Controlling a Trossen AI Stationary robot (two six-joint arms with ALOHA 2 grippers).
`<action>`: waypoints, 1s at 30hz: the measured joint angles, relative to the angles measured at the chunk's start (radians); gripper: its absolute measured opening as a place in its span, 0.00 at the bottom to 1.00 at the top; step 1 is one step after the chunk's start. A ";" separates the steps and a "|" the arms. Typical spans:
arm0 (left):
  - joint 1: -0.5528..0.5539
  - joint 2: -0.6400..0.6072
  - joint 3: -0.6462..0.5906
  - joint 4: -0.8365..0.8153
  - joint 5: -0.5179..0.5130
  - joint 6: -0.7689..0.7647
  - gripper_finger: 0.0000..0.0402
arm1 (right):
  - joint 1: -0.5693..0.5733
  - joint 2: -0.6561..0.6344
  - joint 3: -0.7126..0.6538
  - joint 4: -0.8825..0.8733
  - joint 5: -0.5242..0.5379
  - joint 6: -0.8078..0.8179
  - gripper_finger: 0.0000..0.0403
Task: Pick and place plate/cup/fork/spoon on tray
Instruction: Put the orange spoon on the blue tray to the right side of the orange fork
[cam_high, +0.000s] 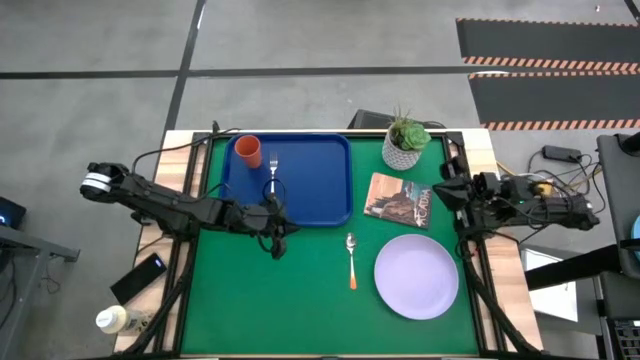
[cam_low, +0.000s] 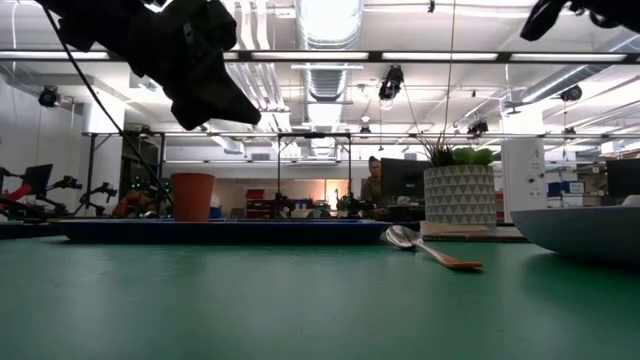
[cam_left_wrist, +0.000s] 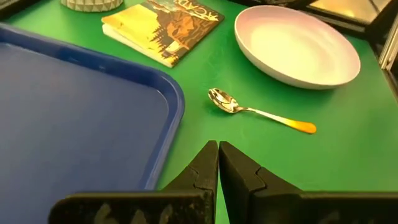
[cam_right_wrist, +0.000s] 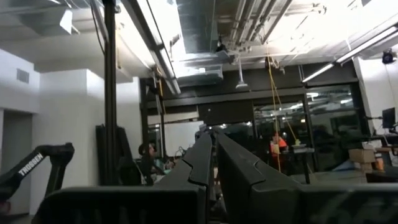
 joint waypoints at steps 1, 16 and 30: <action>0.000 0.000 -0.001 0.000 0.000 0.012 0.00 | 0.000 0.042 0.000 0.033 0.000 0.000 0.04; 0.001 -0.001 -0.004 -0.018 0.087 0.041 0.00 | 0.012 0.595 0.139 0.166 0.003 0.133 0.04; -0.002 -0.233 -0.006 -0.080 0.061 0.174 0.00 | 0.140 0.990 0.518 0.016 0.004 0.243 0.04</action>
